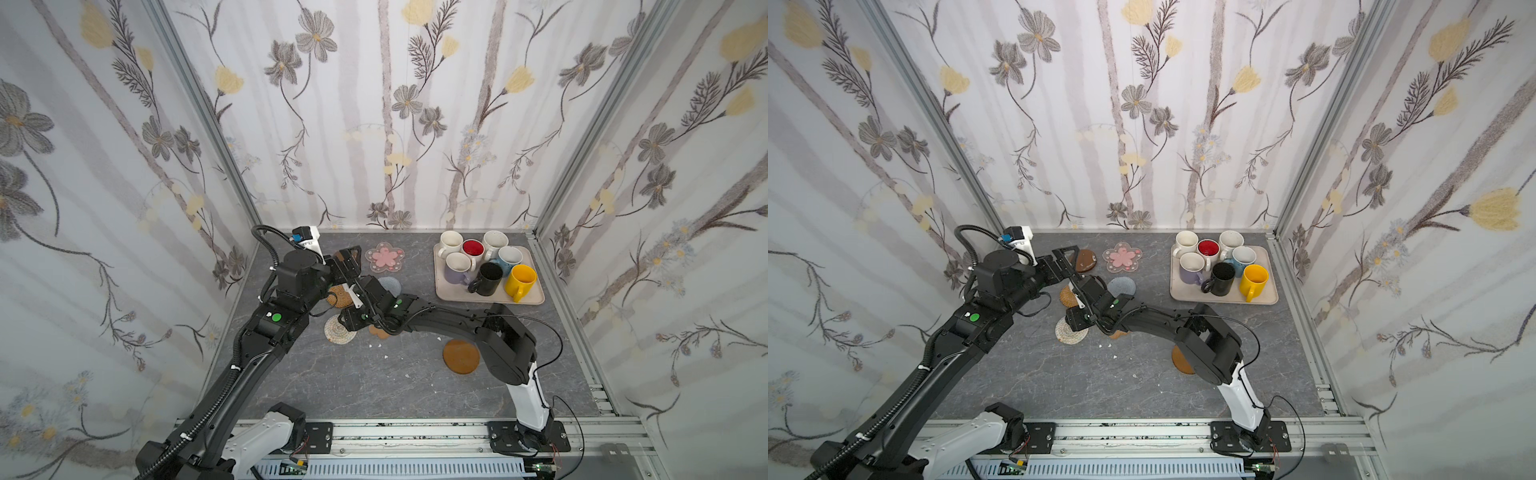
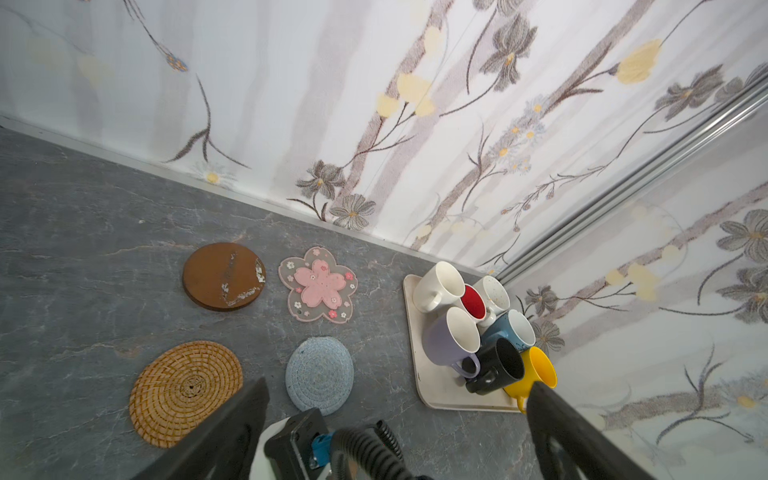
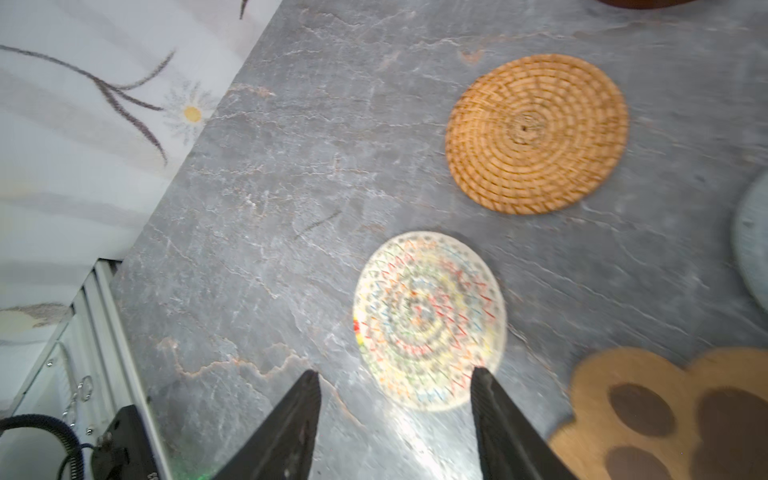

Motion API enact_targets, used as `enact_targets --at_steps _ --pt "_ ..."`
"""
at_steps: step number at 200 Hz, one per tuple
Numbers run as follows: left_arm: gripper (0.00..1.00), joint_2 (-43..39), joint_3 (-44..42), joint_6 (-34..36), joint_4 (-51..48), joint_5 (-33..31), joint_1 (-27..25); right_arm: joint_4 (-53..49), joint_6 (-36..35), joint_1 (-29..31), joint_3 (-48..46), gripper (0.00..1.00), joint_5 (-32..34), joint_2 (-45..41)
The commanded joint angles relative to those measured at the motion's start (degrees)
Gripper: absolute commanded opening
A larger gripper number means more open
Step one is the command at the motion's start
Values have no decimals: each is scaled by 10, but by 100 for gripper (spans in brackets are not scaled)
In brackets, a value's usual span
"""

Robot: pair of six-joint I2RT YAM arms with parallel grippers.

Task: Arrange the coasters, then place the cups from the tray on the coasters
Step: 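Move right gripper to the large brown wooden disc while left gripper nears the tray, then push the wooden disc toward the cork paw coaster with right gripper while left hovers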

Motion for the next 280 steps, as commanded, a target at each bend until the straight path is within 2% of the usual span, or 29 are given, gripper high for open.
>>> enact_targets --at_steps 1,45,87,147,172,217,280 --pt "100 20 6 1 17 -42 -29 79 19 -10 -87 60 6 -62" --pt "100 76 4 -8 60 -59 -87 146 64 -50 -300 62 19 -202" --pt "100 146 7 -15 114 -59 -128 161 88 -96 -473 64 19 -351" --pt "100 256 40 -29 171 -57 -179 96 95 -240 -639 68 21 -595" --pt "100 301 61 -35 180 -51 -192 74 92 -311 -691 68 -7 -667" --pt "100 355 87 -43 195 -38 -210 54 110 -381 -747 69 -24 -721" --pt "100 360 71 -43 210 -39 -214 72 108 -386 -761 70 -59 -697"
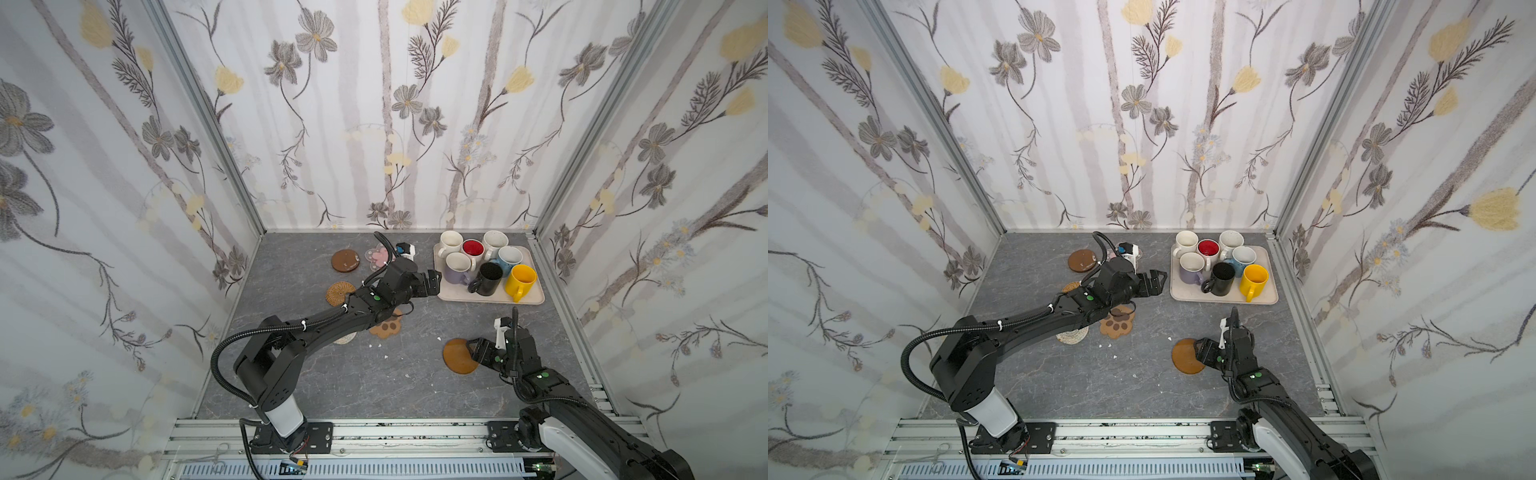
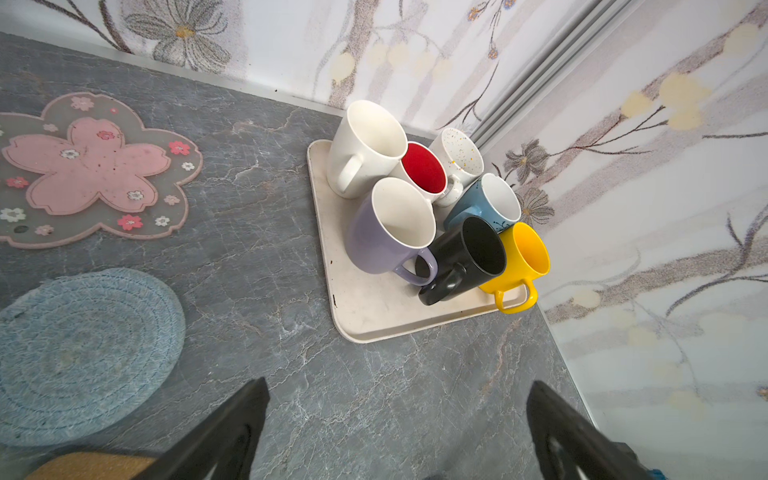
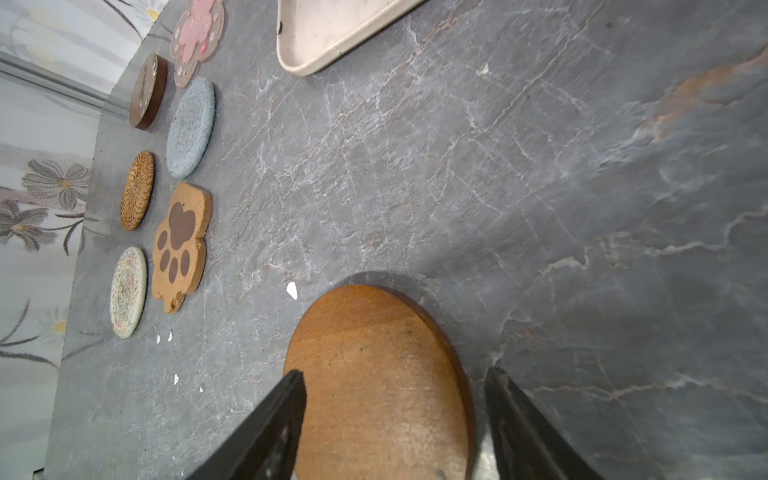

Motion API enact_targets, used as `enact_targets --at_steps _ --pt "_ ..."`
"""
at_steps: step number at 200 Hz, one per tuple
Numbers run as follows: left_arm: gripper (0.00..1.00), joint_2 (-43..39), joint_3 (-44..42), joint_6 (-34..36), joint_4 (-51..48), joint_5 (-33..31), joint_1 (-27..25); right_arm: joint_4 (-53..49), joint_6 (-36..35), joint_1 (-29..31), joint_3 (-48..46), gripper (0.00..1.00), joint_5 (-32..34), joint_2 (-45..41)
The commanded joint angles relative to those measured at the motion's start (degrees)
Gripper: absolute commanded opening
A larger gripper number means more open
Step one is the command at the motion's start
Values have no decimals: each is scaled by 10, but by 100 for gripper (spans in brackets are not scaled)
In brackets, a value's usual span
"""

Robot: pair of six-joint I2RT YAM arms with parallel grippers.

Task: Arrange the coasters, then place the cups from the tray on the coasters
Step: 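Push the wooden disc toward the cork paw coaster with right gripper while left hovers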

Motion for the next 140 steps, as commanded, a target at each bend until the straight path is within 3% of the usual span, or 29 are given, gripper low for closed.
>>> enact_targets --at_steps 1,54,140 --pt "100 -6 -10 -7 29 -7 0 25 3 0 -2 70 -22 12" --pt "100 -31 -37 -3 48 -18 1 37 2 12 -4 68 -48 38" --pt "100 -42 -41 -2 48 -24 1 77 20 100 16 67 -46 104"
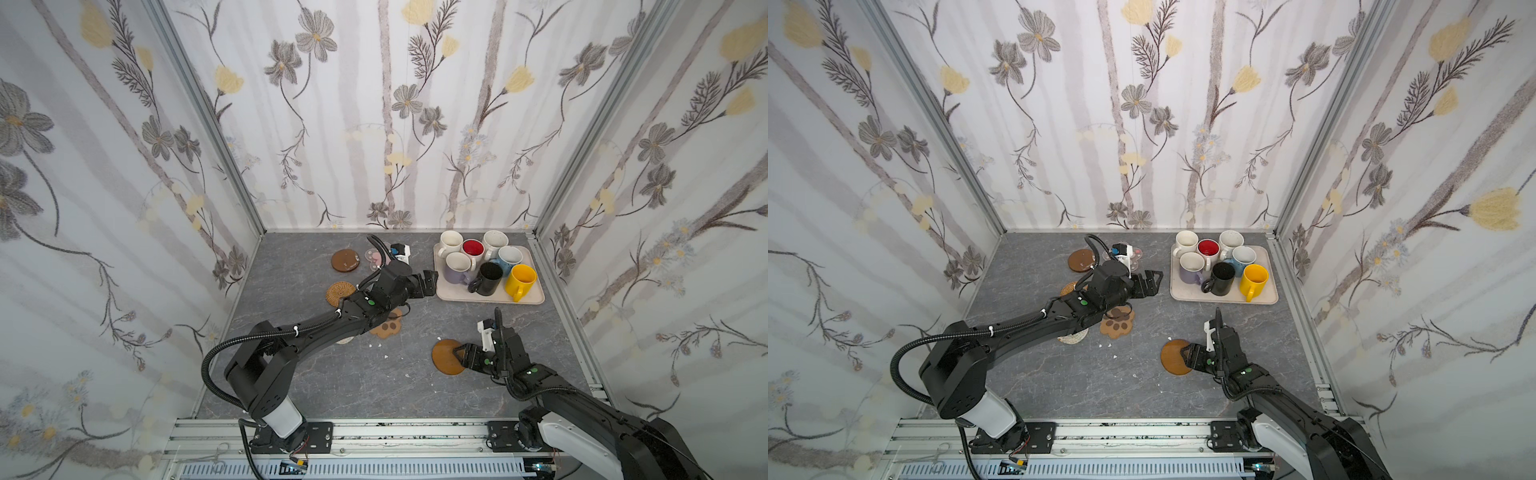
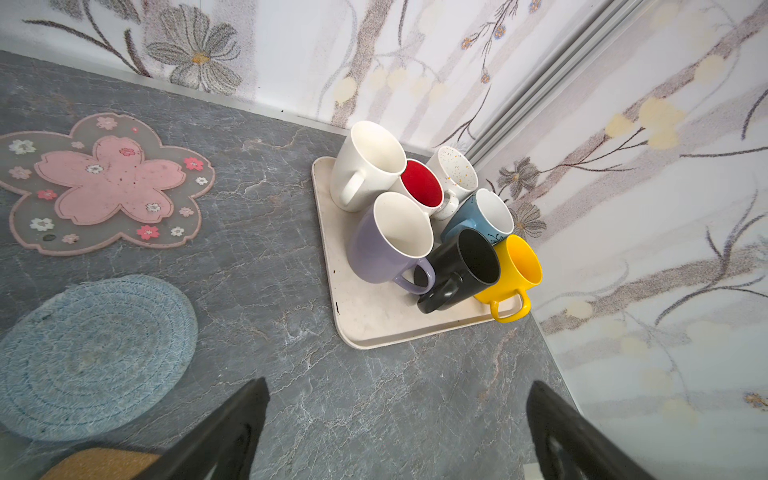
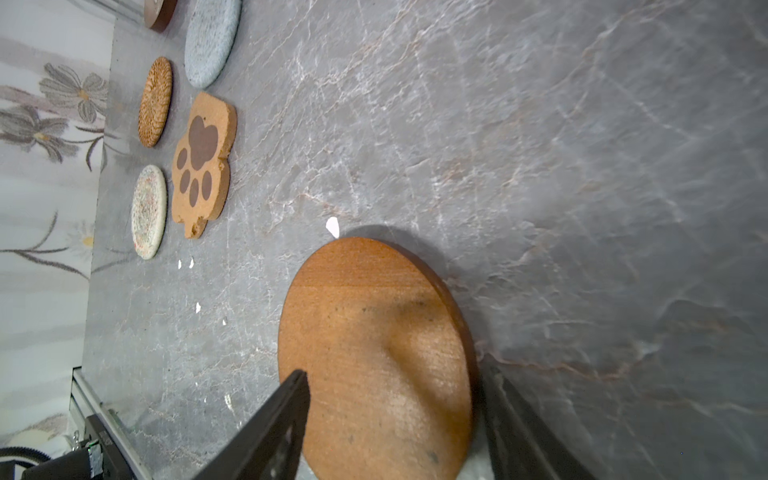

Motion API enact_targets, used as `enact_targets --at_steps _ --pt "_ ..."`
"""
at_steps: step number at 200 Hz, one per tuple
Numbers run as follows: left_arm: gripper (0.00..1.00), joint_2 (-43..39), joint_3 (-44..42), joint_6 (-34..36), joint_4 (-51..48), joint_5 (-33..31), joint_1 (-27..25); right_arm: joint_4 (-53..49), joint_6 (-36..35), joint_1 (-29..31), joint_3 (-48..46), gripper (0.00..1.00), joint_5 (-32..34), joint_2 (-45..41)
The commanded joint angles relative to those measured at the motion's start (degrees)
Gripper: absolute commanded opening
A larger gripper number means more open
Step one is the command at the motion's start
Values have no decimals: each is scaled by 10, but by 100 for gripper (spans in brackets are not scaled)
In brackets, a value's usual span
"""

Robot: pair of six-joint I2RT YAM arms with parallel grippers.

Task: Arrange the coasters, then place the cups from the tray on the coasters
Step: 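Push the wooden disc toward the cork paw coaster with right gripper while left hovers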

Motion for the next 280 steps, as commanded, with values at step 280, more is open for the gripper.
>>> enact_targets --at_steps 280 --pt "100 -199 -84 20 -78 -42 59 100 35 322 355 67 -18 404"
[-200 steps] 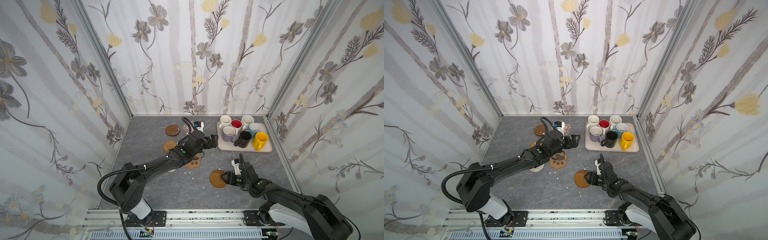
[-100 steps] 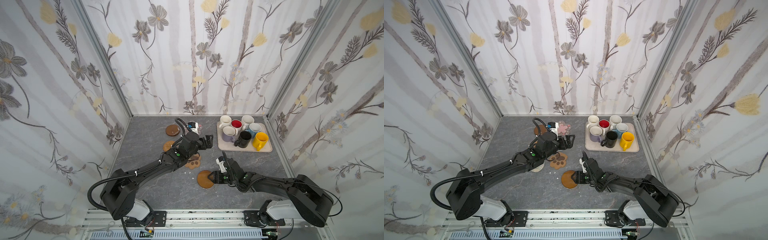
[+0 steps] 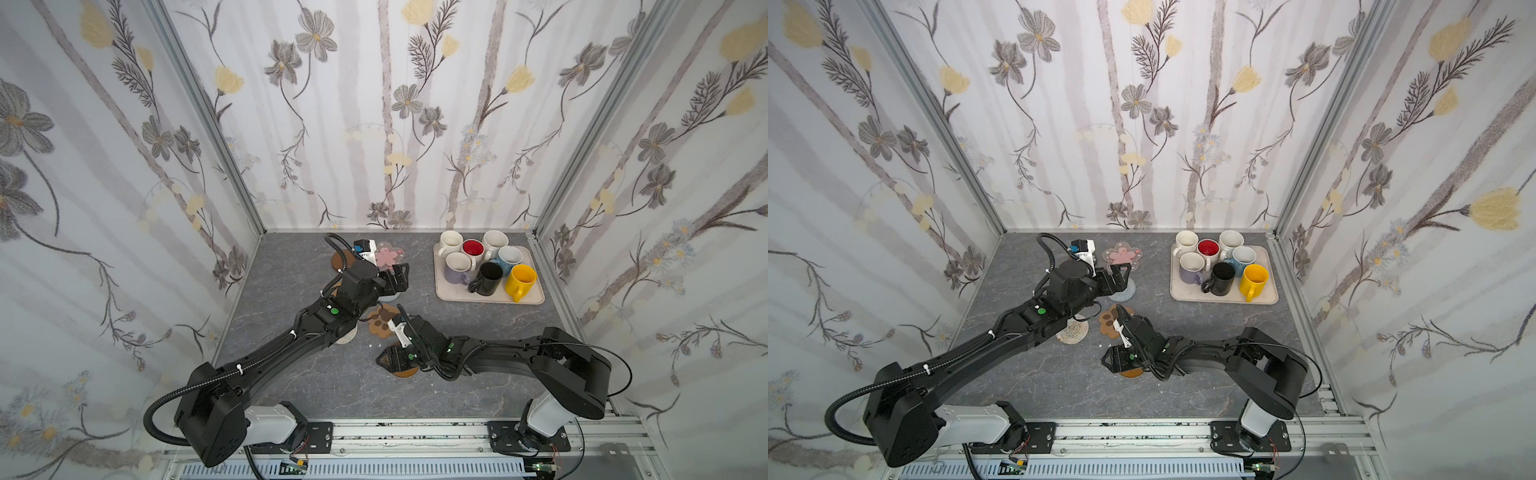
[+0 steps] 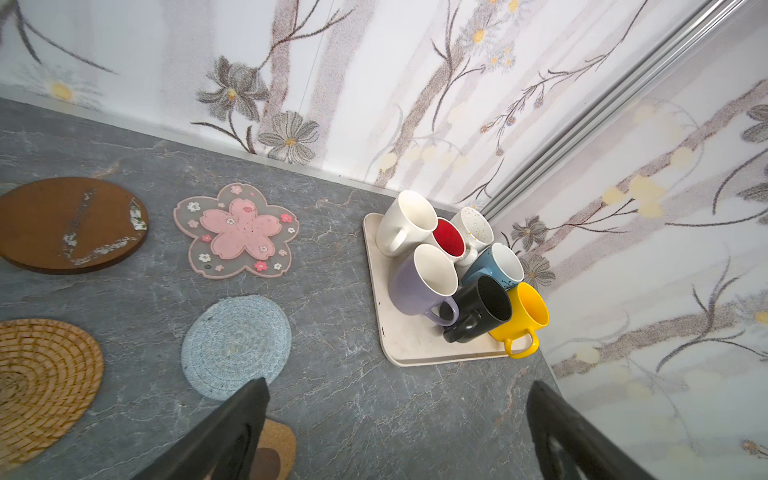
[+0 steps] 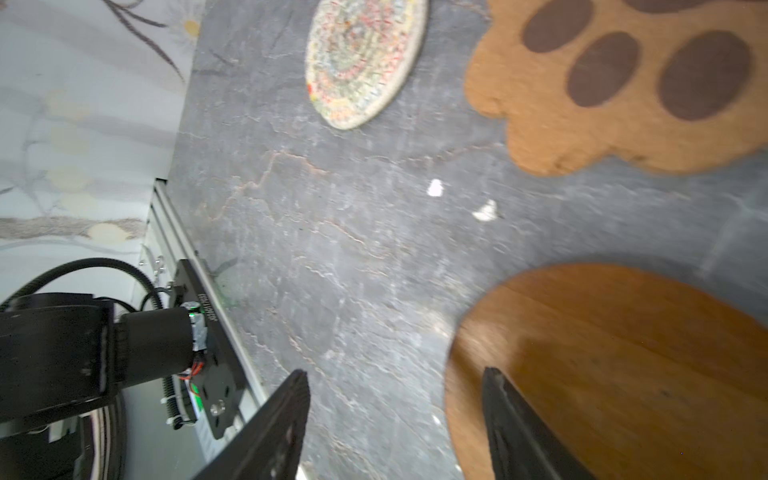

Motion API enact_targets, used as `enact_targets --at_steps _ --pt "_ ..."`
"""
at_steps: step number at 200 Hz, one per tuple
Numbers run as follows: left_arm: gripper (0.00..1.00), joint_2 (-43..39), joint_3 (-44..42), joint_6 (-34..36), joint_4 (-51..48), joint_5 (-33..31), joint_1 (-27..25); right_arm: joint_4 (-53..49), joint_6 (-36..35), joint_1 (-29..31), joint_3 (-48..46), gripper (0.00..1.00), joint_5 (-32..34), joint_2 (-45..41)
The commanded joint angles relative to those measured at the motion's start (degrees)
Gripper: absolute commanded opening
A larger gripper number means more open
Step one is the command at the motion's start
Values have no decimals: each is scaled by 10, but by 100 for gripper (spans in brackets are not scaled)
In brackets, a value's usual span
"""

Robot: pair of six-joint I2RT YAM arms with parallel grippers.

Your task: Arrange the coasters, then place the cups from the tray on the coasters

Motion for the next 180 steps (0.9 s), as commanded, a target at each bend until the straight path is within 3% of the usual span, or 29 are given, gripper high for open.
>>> enact_targets --at_steps 1,108,180 --pt "100 -14 -6 5 -12 -11 3 13 5 0 15 67 -15 4" --pt "100 -15 -4 4 -14 -10 4 9 -9 -134 -139 68 -32 -149" --pt "100 -8 0 2 -14 -11 4 51 -6 -151 -177 68 -53 -126"
